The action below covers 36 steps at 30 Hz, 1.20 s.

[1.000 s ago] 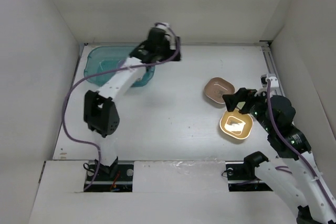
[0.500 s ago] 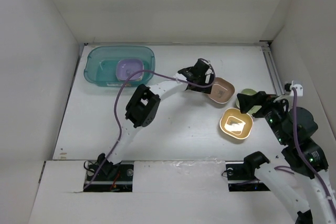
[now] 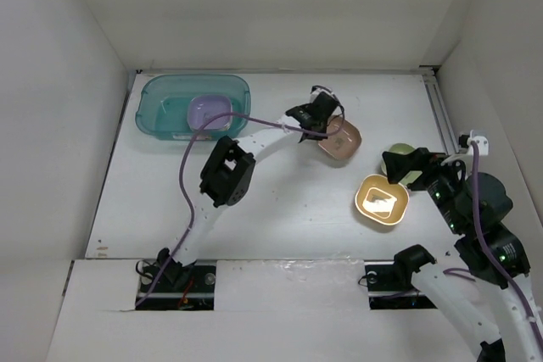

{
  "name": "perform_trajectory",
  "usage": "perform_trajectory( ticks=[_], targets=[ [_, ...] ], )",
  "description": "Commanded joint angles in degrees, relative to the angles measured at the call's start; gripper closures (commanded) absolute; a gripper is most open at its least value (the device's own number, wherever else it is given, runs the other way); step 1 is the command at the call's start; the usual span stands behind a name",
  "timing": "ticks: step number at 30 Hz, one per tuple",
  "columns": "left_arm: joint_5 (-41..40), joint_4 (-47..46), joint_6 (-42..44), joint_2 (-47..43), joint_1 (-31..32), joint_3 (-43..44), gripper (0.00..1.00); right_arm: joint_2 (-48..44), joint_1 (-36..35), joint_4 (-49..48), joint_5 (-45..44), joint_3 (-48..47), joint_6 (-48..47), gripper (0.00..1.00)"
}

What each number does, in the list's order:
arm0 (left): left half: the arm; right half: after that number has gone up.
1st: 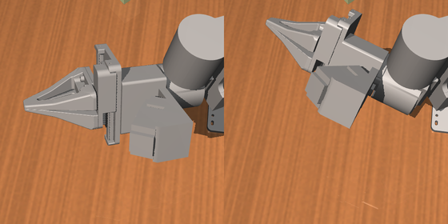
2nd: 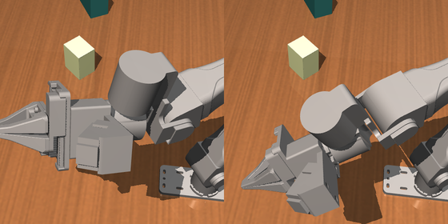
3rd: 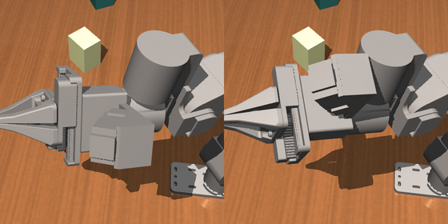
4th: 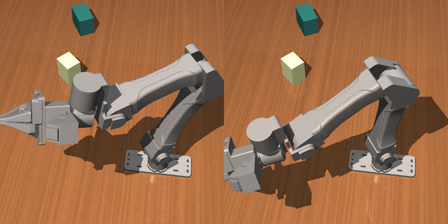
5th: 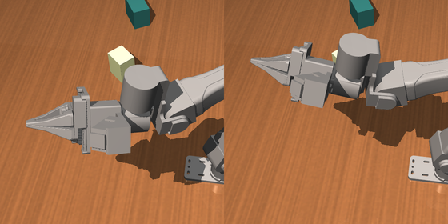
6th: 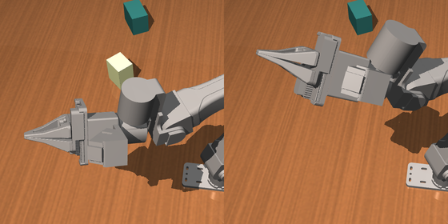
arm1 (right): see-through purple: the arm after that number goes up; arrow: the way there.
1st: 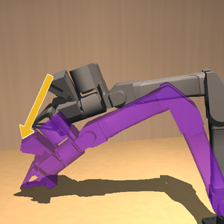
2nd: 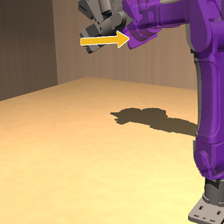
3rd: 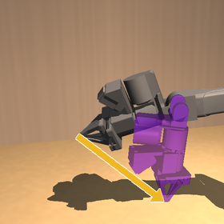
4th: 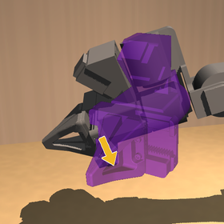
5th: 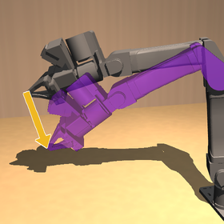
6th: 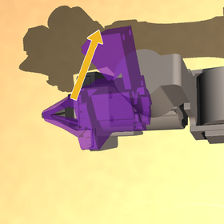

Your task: Place the plates into the plastic bin on the countertop

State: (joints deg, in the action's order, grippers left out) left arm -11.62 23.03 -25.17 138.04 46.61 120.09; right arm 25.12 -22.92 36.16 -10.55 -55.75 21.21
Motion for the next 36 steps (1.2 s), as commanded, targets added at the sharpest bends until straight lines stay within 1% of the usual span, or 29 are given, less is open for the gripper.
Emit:
perform_trajectory(
  ticks=[1, 2, 4, 5, 6, 7, 8, 9, 11, 13, 16, 19, 27, 28, 29, 30, 33, 36],
  targets=[
    [-10.00, 3.79, -0.67, -13.88, -4.41, -3.53, 1.00, 0.45, 0.24, -2.32, 0.35, 0.19, -0.29, 0.00],
    [-10.00, 2.65, 0.29, -16.81, -6.86, -7.12, 1.00, 0.45, 0.24, -2.32, 0.87, 0.20, -0.29, 0.00],
    [-8.00, -1.92, 4.23, -22.43, -10.03, -11.00, 1.00, 0.45, 0.24, -2.32, 0.88, 0.90, -0.29, 0.00],
    [-3.89, -3.32, 5.73, -27.33, -14.31, -12.67, 1.00, 0.45, 0.24, -2.85, 0.88, 0.90, -0.29, 0.00],
    [-2.02, -4.56, 7.05, -29.47, -16.62, -16.17, 1.00, 0.45, 0.24, -2.85, 0.88, 1.51, -0.82, 0.00],
    [-0.61, -6.74, 8.89, -31.41, -18.99, -17.95, 1.00, 0.45, 0.24, -2.85, 1.40, 2.04, -0.82, 0.00],
    [0.01, -6.77, 8.91, -33.95, -21.45, -18.92, 1.00, 0.45, 0.24, -3.37, 1.41, 2.04, -0.82, 0.00],
    [0.02, -6.16, 9.78, -34.67, -25.48, -20.15, 1.00, 0.45, 0.24, -3.38, 1.93, 2.57, -0.82, 0.00],
    [-0.68, -6.15, 9.79, -36.08, -29.10, -21.91, 1.00, -0.07, 0.24, -4.69, 2.45, 3.19, -0.82, 0.00],
    [-0.69, -6.68, 10.49, -36.08, -33.49, -24.80, 1.00, -0.08, 0.24, -5.22, 3.08, 3.80, -0.82, 0.00],
    [-0.07, -9.13, 11.10, -35.56, -38.15, -28.41, 1.00, -0.08, 0.24, -5.22, 3.78, 3.80, -0.82, 0.00],
    [-1.21, -10.28, 10.50, -33.55, -41.41, -29.74, 1.00, -0.68, 0.24, -5.22, 6.31, 3.80, -1.35, 0.00],
    [-6.66, -9.05, 7.51, -32.13, -42.04, -29.74, 1.00, -0.69, 0.24, -5.75, 7.47, 3.80, -1.96, 0.00],
    [-7.71, -8.01, 5.76, -32.74, -42.04, -29.74, 0.79, -0.17, 0.24, -5.75, 7.47, 3.80, -1.96, 0.00],
    [-8.76, -7.21, 4.96, -32.74, -42.04, -29.74, 0.51, -0.16, 0.24, -5.75, 7.47, 3.80, -1.96, 0.00],
    [-9.30, -6.68, 4.26, -33.44, -42.04, -29.13, 0.01, -0.16, 0.24, -5.75, 7.47, 3.80, -1.96, 0.00],
    [-8.78, -5.98, 3.64, -35.81, -41.43, -28.51, 0.01, 0.36, 0.24, -5.75, 7.47, 3.80, -2.49, 0.00],
    [-8.16, -5.98, 1.98, -38.62, -36.87, -27.90, 0.01, 0.97, 0.24, -5.75, 5.90, 4.42, -2.49, 0.00]
  ],
)
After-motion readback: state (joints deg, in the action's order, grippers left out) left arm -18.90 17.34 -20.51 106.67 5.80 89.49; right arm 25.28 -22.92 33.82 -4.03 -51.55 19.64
